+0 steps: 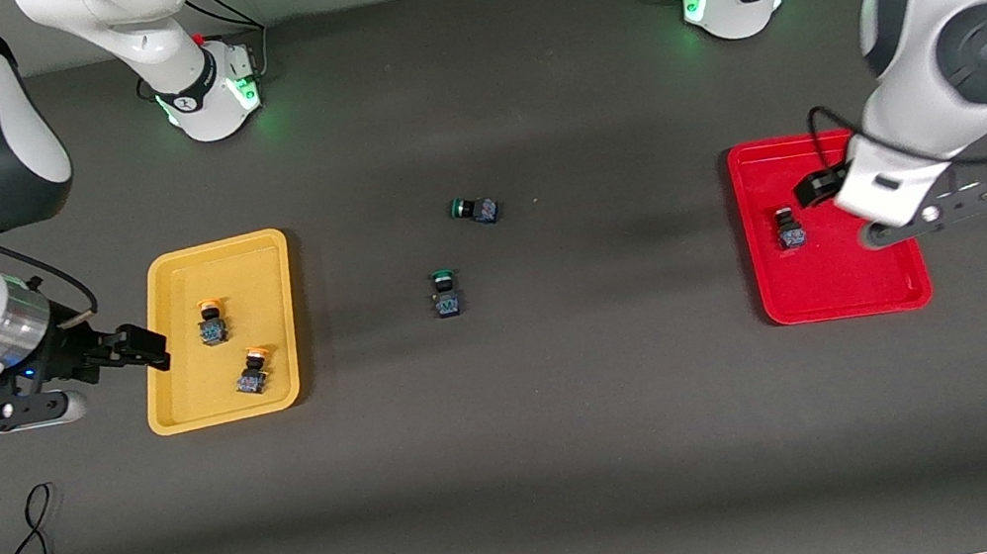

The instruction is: Place red and yellow buttons in trays

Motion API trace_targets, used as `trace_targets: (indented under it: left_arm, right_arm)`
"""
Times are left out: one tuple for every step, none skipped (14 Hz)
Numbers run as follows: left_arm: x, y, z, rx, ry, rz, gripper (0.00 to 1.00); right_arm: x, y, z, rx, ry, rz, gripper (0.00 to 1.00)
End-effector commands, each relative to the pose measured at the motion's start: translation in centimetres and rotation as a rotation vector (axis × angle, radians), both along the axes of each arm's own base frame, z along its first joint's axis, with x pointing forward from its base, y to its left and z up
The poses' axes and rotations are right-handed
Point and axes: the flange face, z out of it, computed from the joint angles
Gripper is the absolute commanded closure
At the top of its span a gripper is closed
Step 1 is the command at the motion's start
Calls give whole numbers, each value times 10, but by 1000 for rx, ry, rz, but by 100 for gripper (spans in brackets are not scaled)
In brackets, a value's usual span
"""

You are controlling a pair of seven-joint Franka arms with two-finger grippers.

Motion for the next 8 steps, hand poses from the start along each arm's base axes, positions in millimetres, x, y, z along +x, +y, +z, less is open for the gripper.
trace_targets:
  left_arm:
    - [-4,40,29,-36,-16,-61,0]
    - [-6,52,39,-38,-27,-69,0]
    - [-8,65,46,-44,-36,-76,0]
    - [-6,79,49,-59,-40,-75,0]
    - [-5,97,50,-79,-48,-41,0]
    - [-4,93,54,-84,-55,-49,0]
    - [-4,90,56,-86,-54,-53,0]
    - [-3,84,56,-84,-53,-63,0]
  right_arm:
    - [1,-6,20,19,-7,24,0]
    - [1,-7,26,31,-8,28,0]
    - [2,-9,31,51,-5,33,0]
    - [0,-10,38,65,8,33,0]
    - [-1,-16,45,65,17,25,0]
    - [-1,-18,50,66,20,25,0]
    - [0,-19,57,66,8,48,0]
    - [1,-21,61,63,-3,73,0]
